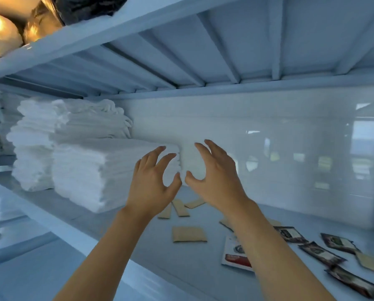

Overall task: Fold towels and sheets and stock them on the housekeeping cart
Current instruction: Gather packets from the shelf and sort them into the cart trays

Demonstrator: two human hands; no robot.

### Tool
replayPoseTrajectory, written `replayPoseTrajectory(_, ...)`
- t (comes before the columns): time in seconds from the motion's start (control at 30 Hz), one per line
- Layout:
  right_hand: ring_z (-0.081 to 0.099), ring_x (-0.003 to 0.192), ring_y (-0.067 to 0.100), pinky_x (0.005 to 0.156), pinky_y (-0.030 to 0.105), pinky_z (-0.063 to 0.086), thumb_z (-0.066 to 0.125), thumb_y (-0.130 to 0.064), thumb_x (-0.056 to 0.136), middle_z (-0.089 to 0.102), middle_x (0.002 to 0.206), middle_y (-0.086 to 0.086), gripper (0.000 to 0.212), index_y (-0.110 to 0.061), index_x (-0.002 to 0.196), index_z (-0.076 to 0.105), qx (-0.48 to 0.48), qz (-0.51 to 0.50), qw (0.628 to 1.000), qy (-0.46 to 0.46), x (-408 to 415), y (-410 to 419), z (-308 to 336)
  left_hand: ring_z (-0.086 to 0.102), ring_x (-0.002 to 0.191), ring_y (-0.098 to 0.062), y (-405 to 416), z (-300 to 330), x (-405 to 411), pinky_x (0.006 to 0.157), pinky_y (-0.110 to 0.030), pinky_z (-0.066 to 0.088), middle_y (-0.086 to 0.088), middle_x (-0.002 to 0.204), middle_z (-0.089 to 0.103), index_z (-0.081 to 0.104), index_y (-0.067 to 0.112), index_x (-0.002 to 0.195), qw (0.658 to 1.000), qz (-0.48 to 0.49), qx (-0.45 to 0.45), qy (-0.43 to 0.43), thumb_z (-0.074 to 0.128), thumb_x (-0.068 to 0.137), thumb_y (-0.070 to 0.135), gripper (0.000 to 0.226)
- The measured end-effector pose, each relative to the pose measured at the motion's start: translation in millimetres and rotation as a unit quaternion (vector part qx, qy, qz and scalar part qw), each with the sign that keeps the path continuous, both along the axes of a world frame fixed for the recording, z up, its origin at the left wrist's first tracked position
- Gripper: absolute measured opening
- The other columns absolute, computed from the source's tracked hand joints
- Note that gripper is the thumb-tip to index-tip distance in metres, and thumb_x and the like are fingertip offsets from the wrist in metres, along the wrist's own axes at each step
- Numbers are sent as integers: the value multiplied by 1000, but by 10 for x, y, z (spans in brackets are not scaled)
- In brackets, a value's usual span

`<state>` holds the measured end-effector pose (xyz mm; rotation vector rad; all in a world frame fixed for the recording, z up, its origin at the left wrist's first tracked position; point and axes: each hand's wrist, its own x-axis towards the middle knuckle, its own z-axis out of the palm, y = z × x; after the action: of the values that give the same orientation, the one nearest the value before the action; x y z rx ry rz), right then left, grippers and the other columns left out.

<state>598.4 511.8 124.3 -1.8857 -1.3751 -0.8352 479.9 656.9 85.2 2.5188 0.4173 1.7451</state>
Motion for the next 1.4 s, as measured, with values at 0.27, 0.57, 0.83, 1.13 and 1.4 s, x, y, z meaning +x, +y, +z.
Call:
replayPoseTrajectory(0.27, 18, 154, 19, 125, 43, 19, 60, -53, 91, 20, 168, -2, 77, -27, 158, 32, -23, -96, 995, 10, 223, 475, -50, 47, 136, -30, 934, 97, 525, 112, -52, 39, -7, 154, 48, 59, 22, 140, 996, -68, 25, 50, 49, 92, 52, 57)
replayPoseTrajectory(0.57, 12, 155, 14, 126, 40, 15, 51, -61, 92, 13, 169, -8, 77, -34, 160, 24, -96, -153, 983, 40, 397, 856, -450, 35, 146, -24, 2025, -335, 1006, 119, -51, 29, 1, 161, 37, 53, 29, 146, 971, -57, -20, 230, 40, 87, 58, 67)
replayPoseTrajectory(0.83, 13, 155, 16, 123, 41, 17, 54, -58, 91, 15, 169, -6, 78, -32, 160, 27, -195, -159, 966, 60, 669, 1332, -524, 31, 147, -26, 2315, -779, 1322, 117, -50, 32, 3, 164, 26, 28, 30, 159, 932, -52, -126, 335, 36, 92, 78, 83)
replayPoseTrajectory(1.13, 29, 150, 20, 121, 43, 27, 44, -31, 105, 27, 166, -3, 54, -28, 158, 34, -335, -125, 923, 139, 951, 1541, -1138, 30, 149, -34, 2015, -1004, 1308, 117, -55, 28, -8, 165, 26, 9, 32, 162, 854, -29, -144, 499, 33, 69, 92, 113)
replayPoseTrajectory(1.4, 50, 135, 23, 114, 35, 37, 46, -6, 95, 56, 147, 5, 52, -19, 144, 56, -342, -79, 917, 188, 847, 1573, -1259, 23, 153, -31, 2037, -843, 1195, 123, -48, 25, -9, 167, 23, 9, 23, 165, 824, -105, -142, 539, 53, 93, 67, 95)
